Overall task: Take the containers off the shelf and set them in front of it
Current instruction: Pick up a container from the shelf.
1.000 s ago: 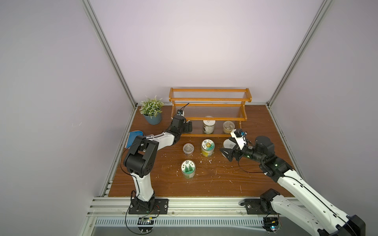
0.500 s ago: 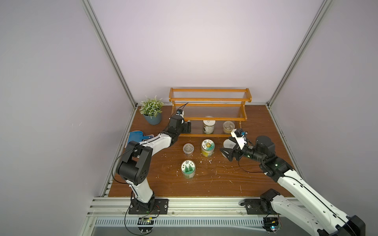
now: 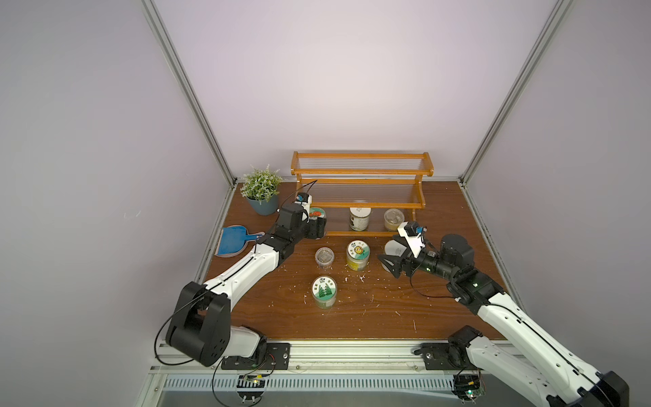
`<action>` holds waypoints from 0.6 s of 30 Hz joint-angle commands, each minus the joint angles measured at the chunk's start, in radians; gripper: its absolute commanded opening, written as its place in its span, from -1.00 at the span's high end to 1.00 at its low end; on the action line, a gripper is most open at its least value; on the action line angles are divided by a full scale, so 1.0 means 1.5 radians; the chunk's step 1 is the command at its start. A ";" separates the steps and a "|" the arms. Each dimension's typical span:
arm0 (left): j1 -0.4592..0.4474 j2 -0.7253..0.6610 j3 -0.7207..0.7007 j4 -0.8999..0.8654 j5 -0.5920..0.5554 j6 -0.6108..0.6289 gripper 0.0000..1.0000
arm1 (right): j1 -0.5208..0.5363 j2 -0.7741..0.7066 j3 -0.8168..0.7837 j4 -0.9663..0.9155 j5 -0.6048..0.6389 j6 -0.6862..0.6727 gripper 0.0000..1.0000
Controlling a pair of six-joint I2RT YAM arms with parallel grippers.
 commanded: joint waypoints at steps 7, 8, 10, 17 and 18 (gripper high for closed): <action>-0.088 -0.125 -0.012 -0.105 0.085 0.001 -0.69 | -0.003 -0.013 0.020 -0.018 0.026 -0.005 -0.98; -0.107 -0.134 -0.012 -0.110 0.087 0.004 -0.69 | -0.004 -0.014 0.025 -0.031 0.035 -0.009 -0.98; -0.147 -0.144 -0.014 -0.117 0.076 0.010 -0.69 | -0.007 -0.021 0.028 -0.045 0.035 -0.013 -0.98; -0.249 -0.152 -0.049 -0.067 0.067 0.009 -0.68 | -0.012 -0.068 0.063 -0.141 0.089 -0.010 -0.98; -0.263 -0.147 -0.051 -0.063 0.063 0.009 -0.68 | -0.013 -0.072 0.068 -0.155 0.101 -0.009 -0.98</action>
